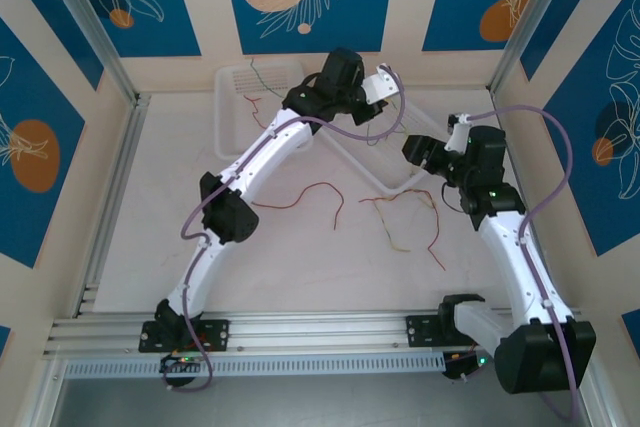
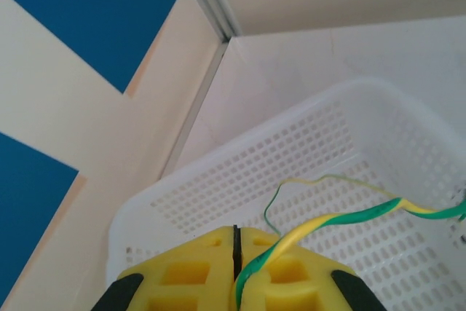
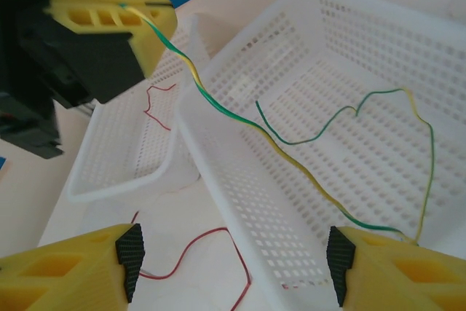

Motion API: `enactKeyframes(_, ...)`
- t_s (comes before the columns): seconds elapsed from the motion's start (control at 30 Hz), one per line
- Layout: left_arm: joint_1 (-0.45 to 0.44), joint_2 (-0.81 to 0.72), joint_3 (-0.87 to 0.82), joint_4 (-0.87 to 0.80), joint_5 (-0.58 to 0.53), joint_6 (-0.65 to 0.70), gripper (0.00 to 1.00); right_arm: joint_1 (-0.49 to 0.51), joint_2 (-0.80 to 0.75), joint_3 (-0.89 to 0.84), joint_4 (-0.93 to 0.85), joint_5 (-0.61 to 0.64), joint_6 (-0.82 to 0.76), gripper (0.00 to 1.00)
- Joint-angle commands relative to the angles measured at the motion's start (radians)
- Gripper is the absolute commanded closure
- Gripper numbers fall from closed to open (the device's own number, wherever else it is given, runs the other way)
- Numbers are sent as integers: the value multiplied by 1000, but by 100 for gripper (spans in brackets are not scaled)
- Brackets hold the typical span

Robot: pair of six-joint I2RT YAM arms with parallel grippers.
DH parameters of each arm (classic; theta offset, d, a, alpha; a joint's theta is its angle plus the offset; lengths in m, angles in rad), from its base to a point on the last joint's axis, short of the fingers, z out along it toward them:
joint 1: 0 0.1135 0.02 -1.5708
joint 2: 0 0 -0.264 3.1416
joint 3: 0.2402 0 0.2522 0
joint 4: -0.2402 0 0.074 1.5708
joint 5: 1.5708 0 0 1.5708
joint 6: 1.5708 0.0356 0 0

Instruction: Untangle the cables

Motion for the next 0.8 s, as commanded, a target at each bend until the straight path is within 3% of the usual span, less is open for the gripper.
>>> enactKeyframes(0.0, 5, -63, -3, 64, 111, -60, 100, 38, 50, -6, 158, 26, -93, 31)
enactKeyframes(0.17, 7, -68, -5, 103, 168, -128, 100, 61, 157, -4, 267, 155, -148, 31)
enactKeyframes(0.3, 12, -64, -8, 171, 222, -203, 100, 64, 276, 44, 309, 190, -168, 67)
enactKeyframes(0.33, 14, -61, -9, 198, 231, -237, 100, 62, 296, 50, 331, 205, -167, 86)
enactKeyframes(0.37, 19, -57, -11, 227, 250, -277, 100, 58, 310, 53, 349, 220, -152, 98)
enactKeyframes(0.6, 37, -1, -64, 656, 424, -767, 100, 19, 357, 65, 454, 161, -48, 100)
enactKeyframes(0.77, 32, 105, -78, 992, 366, -1081, 100, 3, 352, 40, 505, 157, 12, 100)
